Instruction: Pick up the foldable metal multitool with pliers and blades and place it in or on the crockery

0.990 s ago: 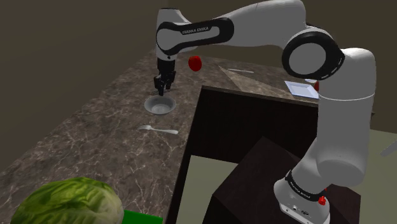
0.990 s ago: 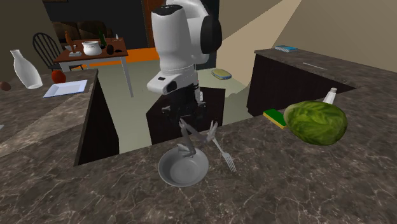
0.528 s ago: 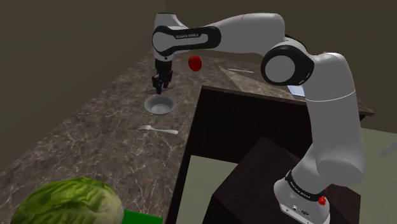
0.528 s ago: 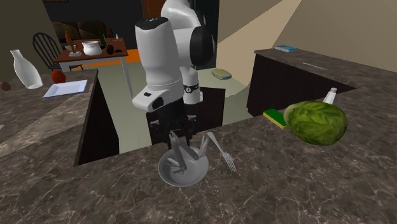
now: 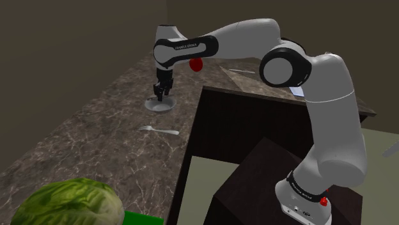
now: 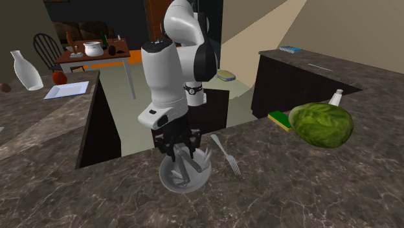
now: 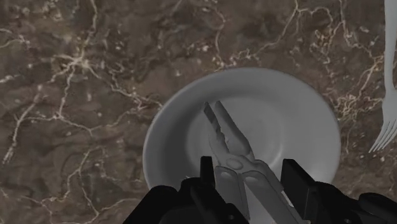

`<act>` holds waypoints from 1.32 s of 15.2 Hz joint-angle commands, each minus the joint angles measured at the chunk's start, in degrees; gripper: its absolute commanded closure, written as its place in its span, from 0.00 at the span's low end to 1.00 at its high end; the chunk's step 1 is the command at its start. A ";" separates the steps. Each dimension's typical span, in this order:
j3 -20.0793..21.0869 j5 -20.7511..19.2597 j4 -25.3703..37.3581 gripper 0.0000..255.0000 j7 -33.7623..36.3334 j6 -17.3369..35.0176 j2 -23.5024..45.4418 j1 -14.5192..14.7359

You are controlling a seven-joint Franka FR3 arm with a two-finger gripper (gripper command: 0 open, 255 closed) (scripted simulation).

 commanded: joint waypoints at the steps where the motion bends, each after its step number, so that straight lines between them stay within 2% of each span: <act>1: -0.01 0.01 -0.67 1.00 -0.09 0.96 0.28 -0.02; 8: -0.01 0.01 -0.65 1.00 -0.09 0.96 0.29 -0.02; 9: -0.01 0.01 -0.64 0.00 -0.09 0.95 0.29 -0.02; 14: -0.01 0.01 -0.65 0.00 -0.09 0.96 0.29 -0.02; 18: -0.02 0.04 3.67 0.00 -0.05 -5.19 -1.52 -0.36; 20: -0.02 0.04 3.66 0.00 -0.05 -5.18 -1.52 -0.36</act>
